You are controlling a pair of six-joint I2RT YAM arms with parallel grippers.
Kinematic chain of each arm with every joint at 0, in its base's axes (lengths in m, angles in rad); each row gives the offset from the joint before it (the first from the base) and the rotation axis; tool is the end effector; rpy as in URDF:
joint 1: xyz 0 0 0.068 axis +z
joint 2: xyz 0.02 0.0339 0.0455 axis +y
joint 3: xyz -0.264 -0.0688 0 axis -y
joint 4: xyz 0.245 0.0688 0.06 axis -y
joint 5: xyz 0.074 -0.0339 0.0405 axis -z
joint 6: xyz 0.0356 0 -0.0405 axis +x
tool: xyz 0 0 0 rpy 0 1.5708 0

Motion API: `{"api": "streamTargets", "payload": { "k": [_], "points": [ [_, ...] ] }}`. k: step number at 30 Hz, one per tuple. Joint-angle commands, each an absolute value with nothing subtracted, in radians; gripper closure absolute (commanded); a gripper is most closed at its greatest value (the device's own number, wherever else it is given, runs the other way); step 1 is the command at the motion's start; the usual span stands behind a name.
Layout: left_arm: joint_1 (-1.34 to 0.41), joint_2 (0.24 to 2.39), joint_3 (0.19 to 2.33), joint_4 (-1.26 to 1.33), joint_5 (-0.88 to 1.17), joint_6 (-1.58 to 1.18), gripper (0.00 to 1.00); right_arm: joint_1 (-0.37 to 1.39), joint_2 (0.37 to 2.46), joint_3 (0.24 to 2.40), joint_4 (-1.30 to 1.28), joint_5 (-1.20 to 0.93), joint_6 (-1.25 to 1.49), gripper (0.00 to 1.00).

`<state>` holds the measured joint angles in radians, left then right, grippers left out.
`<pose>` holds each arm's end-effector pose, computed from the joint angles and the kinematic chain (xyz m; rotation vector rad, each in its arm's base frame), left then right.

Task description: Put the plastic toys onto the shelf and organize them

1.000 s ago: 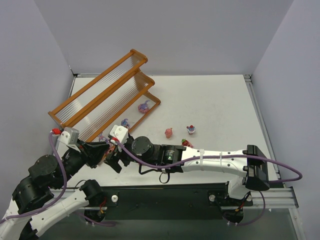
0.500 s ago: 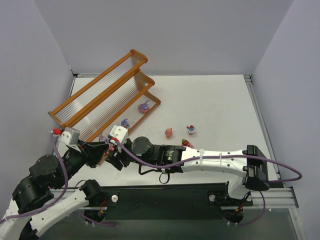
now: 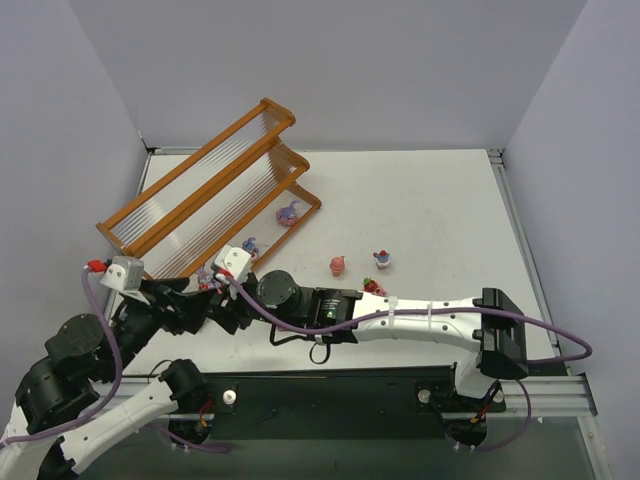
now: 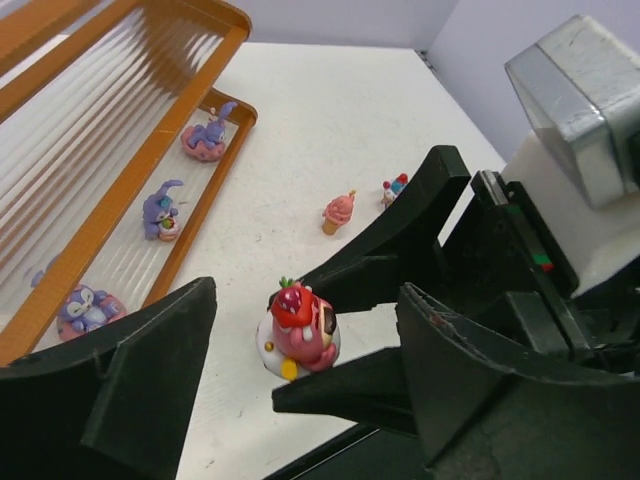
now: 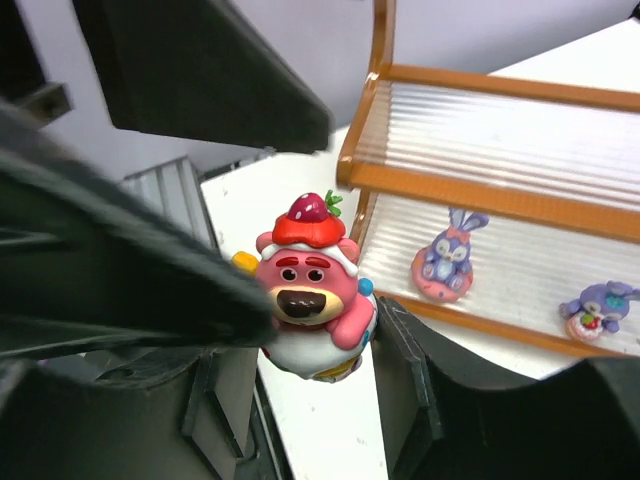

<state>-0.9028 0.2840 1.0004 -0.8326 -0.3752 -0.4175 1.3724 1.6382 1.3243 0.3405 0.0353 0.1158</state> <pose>0.0216 -0.0063 0.3812 0.1297 1.7195 -0.6731 0.0798 0.3908 0.3612 -0.9522 1.3618 1.1340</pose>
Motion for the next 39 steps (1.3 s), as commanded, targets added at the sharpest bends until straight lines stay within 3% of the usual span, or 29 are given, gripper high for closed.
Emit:
{"api": "streamTargets", "payload": {
  "k": [1,17,39],
  "points": [
    [-0.908,0.218,1.058,-0.838,-0.519,-0.430,0.03,1.347,1.666,1.307,0.555,0.097,0.126,1.00],
    [-0.910,0.005,1.028,-0.847,-0.733,-0.282,0.03,1.236,2.006,1.503,0.919,0.155,0.218,1.00],
    [-0.910,-0.055,1.058,-0.776,-0.741,-0.210,0.03,1.229,2.184,1.707,0.902,0.207,0.265,1.00]
  ]
}}
